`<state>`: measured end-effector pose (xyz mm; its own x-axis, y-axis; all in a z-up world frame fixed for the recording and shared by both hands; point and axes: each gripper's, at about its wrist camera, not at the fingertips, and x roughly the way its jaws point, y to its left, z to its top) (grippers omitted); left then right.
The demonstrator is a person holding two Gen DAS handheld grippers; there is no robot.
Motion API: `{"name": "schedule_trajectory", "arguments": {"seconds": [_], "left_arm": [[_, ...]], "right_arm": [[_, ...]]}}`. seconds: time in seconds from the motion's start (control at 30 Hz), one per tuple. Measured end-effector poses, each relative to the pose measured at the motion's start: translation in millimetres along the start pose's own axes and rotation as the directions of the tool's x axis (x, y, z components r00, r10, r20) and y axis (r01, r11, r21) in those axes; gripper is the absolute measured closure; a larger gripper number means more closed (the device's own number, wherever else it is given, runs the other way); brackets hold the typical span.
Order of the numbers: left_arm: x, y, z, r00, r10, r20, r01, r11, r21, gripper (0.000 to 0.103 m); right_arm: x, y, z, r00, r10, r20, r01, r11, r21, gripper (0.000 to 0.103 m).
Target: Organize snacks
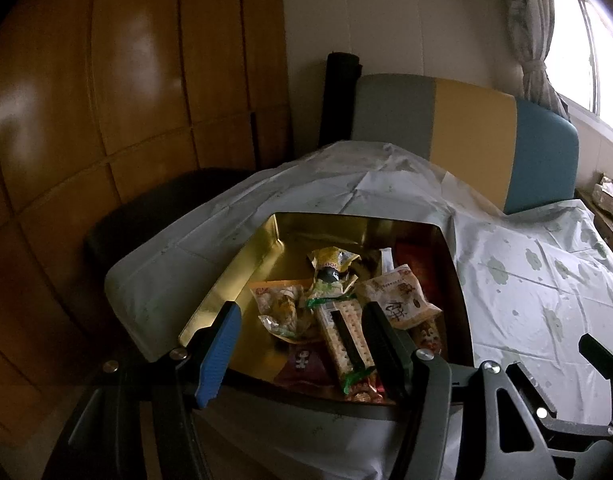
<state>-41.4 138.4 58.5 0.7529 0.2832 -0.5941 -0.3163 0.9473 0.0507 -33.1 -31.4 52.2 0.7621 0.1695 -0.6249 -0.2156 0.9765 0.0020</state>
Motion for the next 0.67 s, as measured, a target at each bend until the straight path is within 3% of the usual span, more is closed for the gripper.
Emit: {"name": "schedule_trajectory", "arguments": {"seconds": [0.67], "left_arm": [[1.2, -4.6, 1.3, 0.999, -0.033, -0.011, 0.033, 0.999, 0.024, 0.044]], "right_arm": [[3.4, -16.5, -0.7, 1.0, -0.004, -0.009, 0.004, 1.0, 0.031, 0.003]]}}
